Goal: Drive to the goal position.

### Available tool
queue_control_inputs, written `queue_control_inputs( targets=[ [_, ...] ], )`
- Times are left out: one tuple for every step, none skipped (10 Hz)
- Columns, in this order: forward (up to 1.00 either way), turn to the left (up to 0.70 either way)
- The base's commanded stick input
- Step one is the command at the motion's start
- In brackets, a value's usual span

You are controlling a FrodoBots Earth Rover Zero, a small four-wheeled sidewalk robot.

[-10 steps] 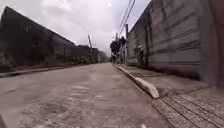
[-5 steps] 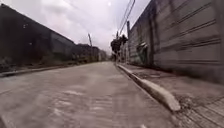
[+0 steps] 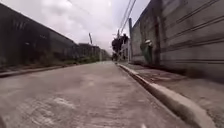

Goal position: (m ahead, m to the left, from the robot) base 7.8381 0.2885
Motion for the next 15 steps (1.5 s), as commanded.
queue_control_inputs(
  targets=[
    [1.0, 0.0],
    [1.0, 0.0],
    [1.0, 0.0],
    [1.0, 0.0],
    [1.0, 0.0],
    [1.0, 0.0],
    [1.0, 0.0],
    [1.0, 0.0],
    [1.0, 0.0],
    [1.0, 0.0],
    [1.0, 0.0],
    [1.0, 0.0],
    [1.0, 0.0],
    [1.0, 0.0],
    [1.0, 0.0]
  ],
)
